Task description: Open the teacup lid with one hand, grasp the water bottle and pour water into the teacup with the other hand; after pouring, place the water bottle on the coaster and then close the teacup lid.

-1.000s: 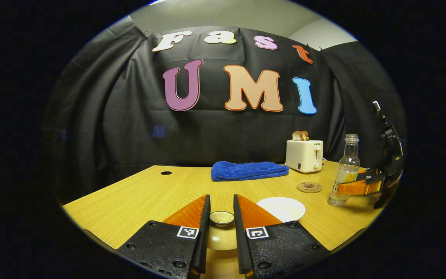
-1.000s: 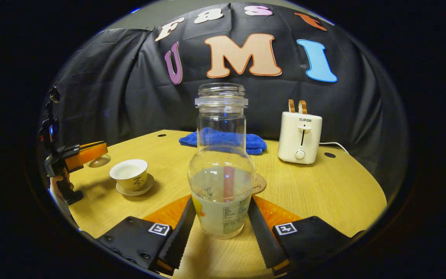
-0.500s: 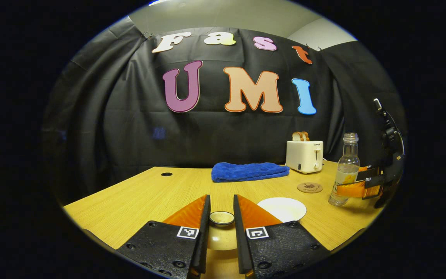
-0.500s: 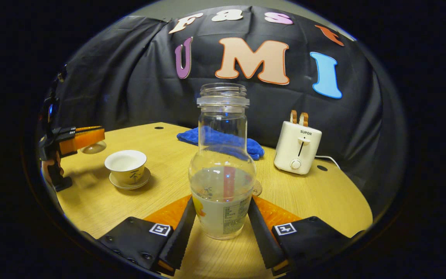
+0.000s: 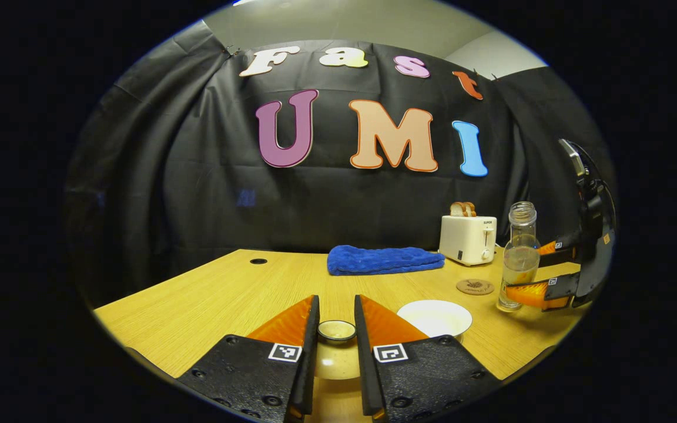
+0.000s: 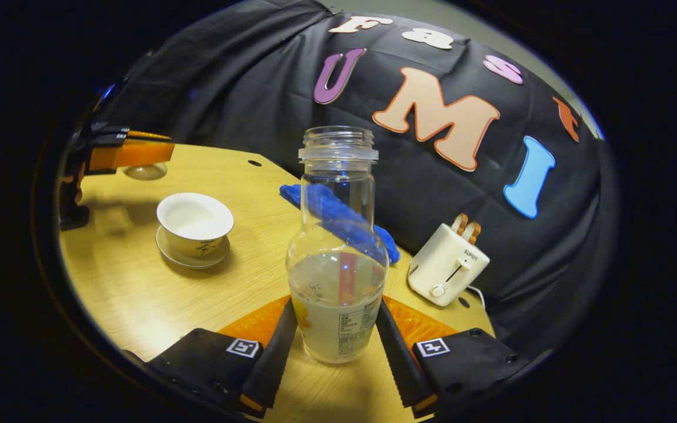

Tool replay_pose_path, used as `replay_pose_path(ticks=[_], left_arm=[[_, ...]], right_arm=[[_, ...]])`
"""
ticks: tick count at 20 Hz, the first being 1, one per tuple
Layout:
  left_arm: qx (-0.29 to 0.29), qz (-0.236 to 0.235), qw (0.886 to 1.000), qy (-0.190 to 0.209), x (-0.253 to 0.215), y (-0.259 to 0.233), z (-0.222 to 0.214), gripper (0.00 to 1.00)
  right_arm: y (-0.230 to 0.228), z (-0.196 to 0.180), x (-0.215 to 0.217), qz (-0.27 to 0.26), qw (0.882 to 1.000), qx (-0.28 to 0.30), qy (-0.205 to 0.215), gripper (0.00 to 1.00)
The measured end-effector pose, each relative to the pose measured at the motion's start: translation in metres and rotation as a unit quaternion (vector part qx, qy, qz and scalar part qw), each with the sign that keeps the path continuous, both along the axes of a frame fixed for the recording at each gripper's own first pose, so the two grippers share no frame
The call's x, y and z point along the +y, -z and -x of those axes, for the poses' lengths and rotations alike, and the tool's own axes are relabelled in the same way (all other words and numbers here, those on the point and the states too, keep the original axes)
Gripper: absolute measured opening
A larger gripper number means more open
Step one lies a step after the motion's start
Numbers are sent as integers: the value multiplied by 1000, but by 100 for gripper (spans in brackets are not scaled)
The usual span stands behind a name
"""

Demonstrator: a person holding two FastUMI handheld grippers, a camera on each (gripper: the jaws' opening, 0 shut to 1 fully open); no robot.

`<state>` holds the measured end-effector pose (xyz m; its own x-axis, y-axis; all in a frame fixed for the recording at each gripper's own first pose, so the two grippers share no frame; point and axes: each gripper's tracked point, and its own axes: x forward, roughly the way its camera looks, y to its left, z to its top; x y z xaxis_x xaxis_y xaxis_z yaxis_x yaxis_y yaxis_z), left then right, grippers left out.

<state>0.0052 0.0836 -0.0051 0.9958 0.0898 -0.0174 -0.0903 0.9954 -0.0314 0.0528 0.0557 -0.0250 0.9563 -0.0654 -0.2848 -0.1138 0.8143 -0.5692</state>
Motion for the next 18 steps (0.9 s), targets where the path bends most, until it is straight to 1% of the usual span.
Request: replay_pose_path(ticks=[1, 3, 6, 11, 13, 14, 15, 16, 18], left_arm=[[1, -1, 1000, 0, 1, -1, 1, 29], [1, -1, 1000, 0, 1, -1, 0, 30], [1, 0, 1000, 2, 2, 0, 0, 30], [1, 3, 1000, 3, 3, 0, 1, 30], [1, 3, 1000, 3, 3, 0, 1, 30], [1, 2, 1000, 4, 2, 1, 0, 30], [1, 3, 1000, 4, 2, 0, 1, 30], [1, 3, 1000, 4, 3, 0, 1, 30], [1, 2, 1000, 4, 3, 0, 0, 30]], right_arm=[[-2, -2, 2, 25, 1000, 0, -4, 80], [-3, -5, 5, 75, 997, -5, -12, 81], [-3, -11, 12, 139, 990, -10, -25, 80], [-2, -17, 18, 230, 972, -19, -37, 81], [2, -21, 23, 257, 965, -16, -45, 82], [4, -22, 24, 268, 962, -15, -47, 80], [5, -21, 24, 280, 959, -15, -49, 80], [5, -21, 26, 293, 955, -16, -51, 81], [2, -25, 30, 330, 942, -26, -55, 82]])
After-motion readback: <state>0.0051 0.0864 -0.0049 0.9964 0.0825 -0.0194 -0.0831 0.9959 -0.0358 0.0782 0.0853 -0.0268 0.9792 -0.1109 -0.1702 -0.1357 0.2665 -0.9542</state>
